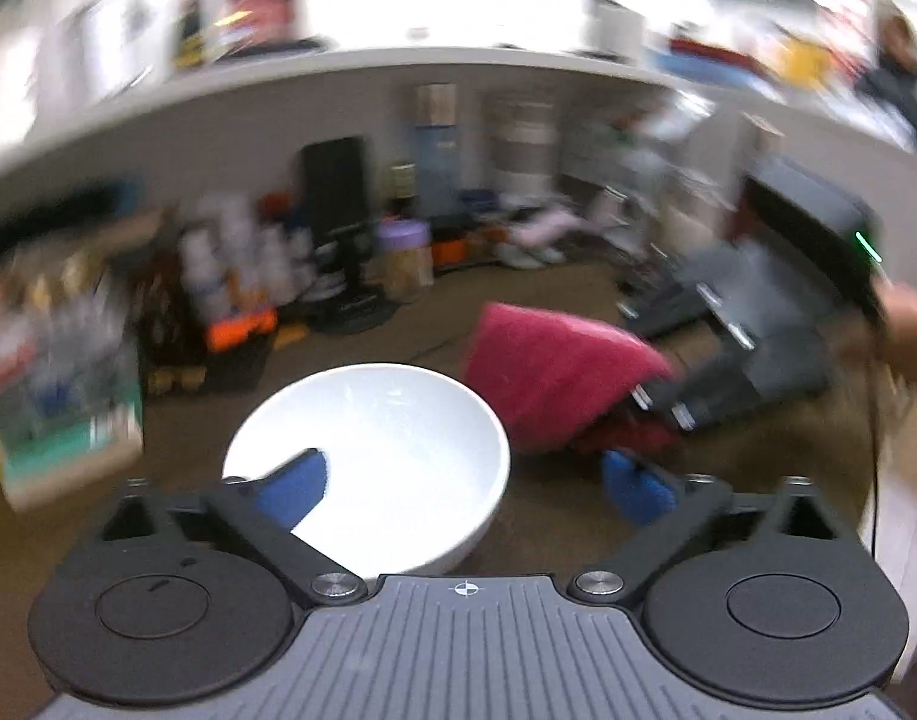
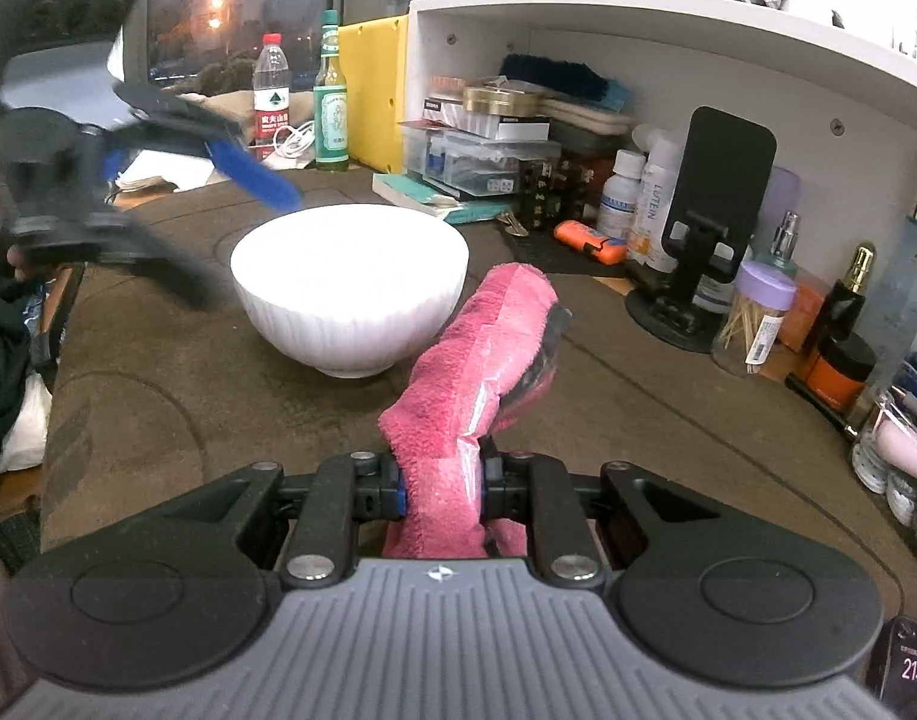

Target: Clean bowl

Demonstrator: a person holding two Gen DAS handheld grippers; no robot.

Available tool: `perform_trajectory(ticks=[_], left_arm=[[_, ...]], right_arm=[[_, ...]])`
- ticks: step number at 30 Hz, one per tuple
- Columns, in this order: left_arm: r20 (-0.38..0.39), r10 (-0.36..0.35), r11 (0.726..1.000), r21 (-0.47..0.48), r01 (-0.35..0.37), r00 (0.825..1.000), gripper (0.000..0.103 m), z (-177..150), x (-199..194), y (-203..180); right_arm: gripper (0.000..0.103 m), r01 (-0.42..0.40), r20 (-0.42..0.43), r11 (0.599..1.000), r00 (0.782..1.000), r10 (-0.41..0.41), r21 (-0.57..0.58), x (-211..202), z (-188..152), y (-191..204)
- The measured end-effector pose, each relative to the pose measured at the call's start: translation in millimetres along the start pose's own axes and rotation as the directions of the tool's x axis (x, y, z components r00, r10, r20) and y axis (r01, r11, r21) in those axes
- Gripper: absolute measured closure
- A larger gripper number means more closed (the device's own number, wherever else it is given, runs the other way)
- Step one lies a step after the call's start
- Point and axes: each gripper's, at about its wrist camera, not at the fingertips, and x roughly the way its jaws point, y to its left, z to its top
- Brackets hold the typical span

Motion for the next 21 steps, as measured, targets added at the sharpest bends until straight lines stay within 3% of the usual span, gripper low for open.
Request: perform_trajectory(ticks=[3, 7, 12, 14, 17, 19, 20, 21], left_arm=[[-0.103, 0.021, 0.988, 0.155, -0.005, 0.994, 0.028, -3.8, 14.5, 3.5], [-0.188, 0.051, 0.967, 0.254, -0.001, 0.981, 0.032, -5.2, 34.6, 11.6], [-0.208, 0.092, 0.925, 0.38, -0.006, 0.974, 0.028, -10.8, 48.2, 7.3], [-0.235, 0.172, 0.867, 0.496, -0.034, 0.957, 0.028, -18.7, 61.4, 0.7], [-0.205, 0.229, 0.781, 0.622, -0.053, 0.952, 0.028, -27.2, 68.4, -7.1], [-0.246, 0.244, 0.765, 0.643, -0.031, 0.938, 0.044, -24.4, 72.7, -8.6], [-0.267, 0.267, 0.744, 0.668, -0.022, 0.926, 0.07, -26.6, 76.3, -11.7], [-0.285, 0.295, 0.716, 0.698, -0.014, 0.912, 0.081, -29.8, 80.3, -15.5]], right_arm=[[0.084, 0.007, 0.01, 1.0, 1.0, -0.007, 0.002, 2.1, 1.6, 1.2], [0.084, 0.002, 0.021, 1.0, 1.0, -0.002, -0.009, 6.0, 3.9, 9.5], [0.084, 0.002, 0.036, 1.0, 0.999, -0.002, -0.003, 8.5, 3.3, 9.7], [0.084, 0.0, 0.047, 1.0, 0.999, 0.0, 0.007, 8.1, 2.6, 6.6], [0.083, -0.01, 0.062, 1.0, 0.998, 0.008, 0.022, 8.3, 0.5, 2.3], [0.083, -0.015, 0.069, 0.999, 0.998, 0.013, 0.03, 9.2, -1.4, 0.4], [0.083, -0.02, 0.071, 0.999, 0.997, 0.018, 0.033, 10.2, -2.6, -0.2], [0.083, -0.025, 0.073, 0.999, 0.997, 0.022, 0.036, 11.1, -3.8, -0.8]])
